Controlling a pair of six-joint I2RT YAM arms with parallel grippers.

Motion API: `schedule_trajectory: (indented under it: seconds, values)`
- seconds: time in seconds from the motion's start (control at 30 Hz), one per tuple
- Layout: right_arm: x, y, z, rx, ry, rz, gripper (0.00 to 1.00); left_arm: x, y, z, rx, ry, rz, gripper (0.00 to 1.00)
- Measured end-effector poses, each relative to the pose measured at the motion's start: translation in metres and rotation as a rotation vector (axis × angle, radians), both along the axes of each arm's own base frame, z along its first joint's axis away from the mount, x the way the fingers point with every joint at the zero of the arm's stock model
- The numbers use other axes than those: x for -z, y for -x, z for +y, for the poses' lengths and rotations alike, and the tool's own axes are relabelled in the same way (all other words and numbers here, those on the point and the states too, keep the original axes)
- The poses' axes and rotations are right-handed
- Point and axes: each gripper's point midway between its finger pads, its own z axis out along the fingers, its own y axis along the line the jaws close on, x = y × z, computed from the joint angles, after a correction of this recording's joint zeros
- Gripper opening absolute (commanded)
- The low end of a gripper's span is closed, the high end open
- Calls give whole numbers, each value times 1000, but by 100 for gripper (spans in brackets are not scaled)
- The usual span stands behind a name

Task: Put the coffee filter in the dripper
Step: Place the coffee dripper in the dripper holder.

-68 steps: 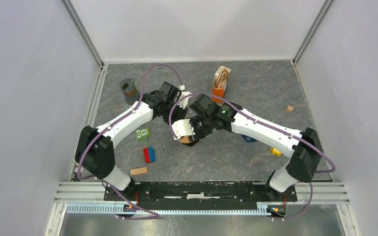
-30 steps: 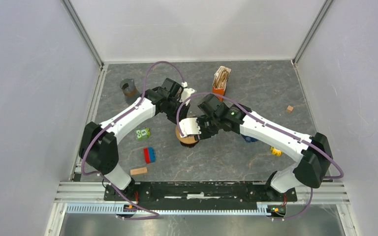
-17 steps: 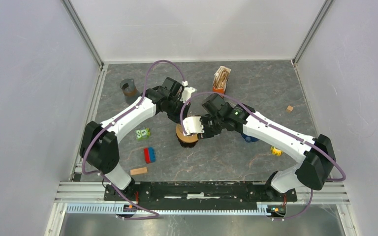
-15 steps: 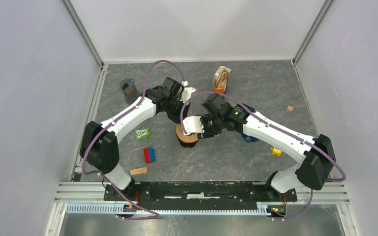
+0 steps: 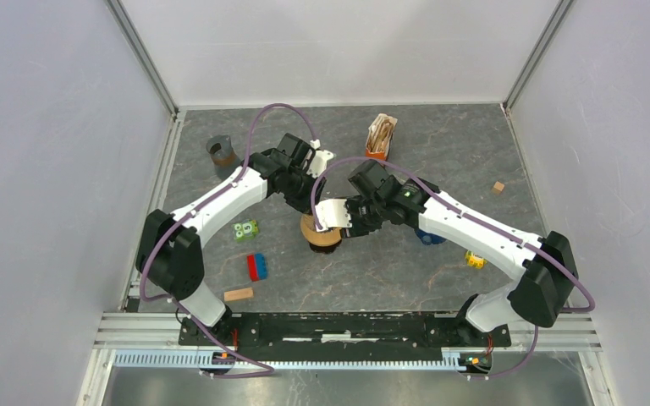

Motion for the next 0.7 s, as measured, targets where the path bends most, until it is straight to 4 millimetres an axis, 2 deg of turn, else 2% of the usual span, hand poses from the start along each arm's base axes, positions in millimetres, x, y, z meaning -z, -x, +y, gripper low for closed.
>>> schedule_trajectory:
  seconds: [0.3, 0.43, 0.53, 0.6, 0.7]
  values:
    - [-5, -1, -2, 5, -11, -10, 52, 0, -1, 2, -5, -11, -5, 51]
    - [-14, -5, -10, 40, -37, -17, 55, -8, -4, 2, -9, -12, -19, 60]
    - [-24, -15, -22, 97, -78, -20, 57, -24, -8, -1, -9, 8, -51, 74]
    - [-32, -24, -32, 154, -112, -36, 56, -40, -11, -2, -7, 28, -86, 78]
    - [-48, -44, -49, 269, -174, -72, 54, -66, -13, -2, -8, 61, -153, 79]
